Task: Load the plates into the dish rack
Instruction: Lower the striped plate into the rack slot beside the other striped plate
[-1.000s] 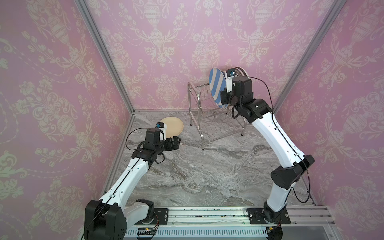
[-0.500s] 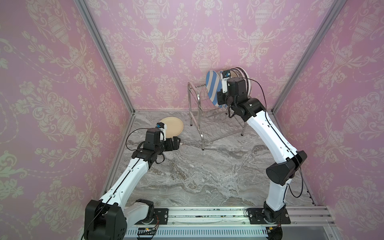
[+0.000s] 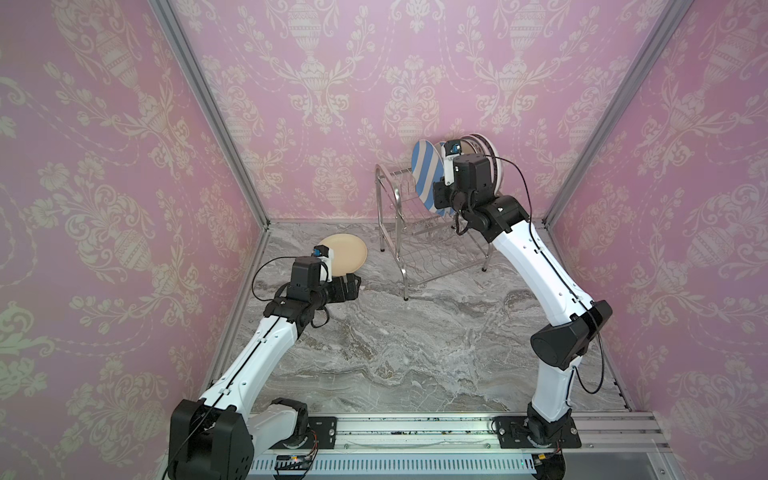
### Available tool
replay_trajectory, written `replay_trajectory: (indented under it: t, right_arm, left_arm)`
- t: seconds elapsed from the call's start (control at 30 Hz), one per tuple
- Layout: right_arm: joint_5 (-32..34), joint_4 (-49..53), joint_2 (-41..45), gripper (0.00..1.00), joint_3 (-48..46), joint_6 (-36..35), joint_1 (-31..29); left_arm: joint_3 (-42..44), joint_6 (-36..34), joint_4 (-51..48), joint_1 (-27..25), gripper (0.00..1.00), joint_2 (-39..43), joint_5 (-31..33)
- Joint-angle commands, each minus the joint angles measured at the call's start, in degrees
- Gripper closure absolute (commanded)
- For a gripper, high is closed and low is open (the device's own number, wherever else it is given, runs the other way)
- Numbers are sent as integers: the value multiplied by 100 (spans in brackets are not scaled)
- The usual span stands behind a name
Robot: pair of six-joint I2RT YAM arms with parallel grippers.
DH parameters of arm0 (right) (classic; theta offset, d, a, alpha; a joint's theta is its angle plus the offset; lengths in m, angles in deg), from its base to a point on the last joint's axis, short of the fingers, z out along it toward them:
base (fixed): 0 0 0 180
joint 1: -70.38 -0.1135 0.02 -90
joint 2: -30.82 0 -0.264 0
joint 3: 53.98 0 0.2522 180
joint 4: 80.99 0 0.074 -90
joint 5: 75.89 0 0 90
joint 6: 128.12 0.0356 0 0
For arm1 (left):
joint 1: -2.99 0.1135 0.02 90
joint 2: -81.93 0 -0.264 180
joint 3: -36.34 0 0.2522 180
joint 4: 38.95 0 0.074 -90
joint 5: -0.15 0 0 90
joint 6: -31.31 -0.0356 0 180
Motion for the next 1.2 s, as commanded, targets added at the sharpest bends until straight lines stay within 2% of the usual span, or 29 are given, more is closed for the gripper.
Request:
replay_trajectory:
  t: [0.0, 0.4, 0.53, 0.73, 1.17]
  right_arm:
    - [-46, -30, 87, 84, 104, 104, -24]
    - [-28, 108, 53, 80, 391, -44, -64]
    - [44, 206, 101, 71, 487, -136, -113]
    - [163, 271, 276, 62, 465, -239, -151]
    - [234, 267, 625, 53, 314, -357, -223]
  left_arm:
    - [66, -199, -117, 48, 1, -14, 73]
    - [110, -195, -145, 48, 1, 75, 111]
    - [76, -204, -178, 50, 1, 89, 143]
    - [57, -222, -205, 46, 1, 109, 172]
    - [57, -217, -233, 49, 1, 222, 265]
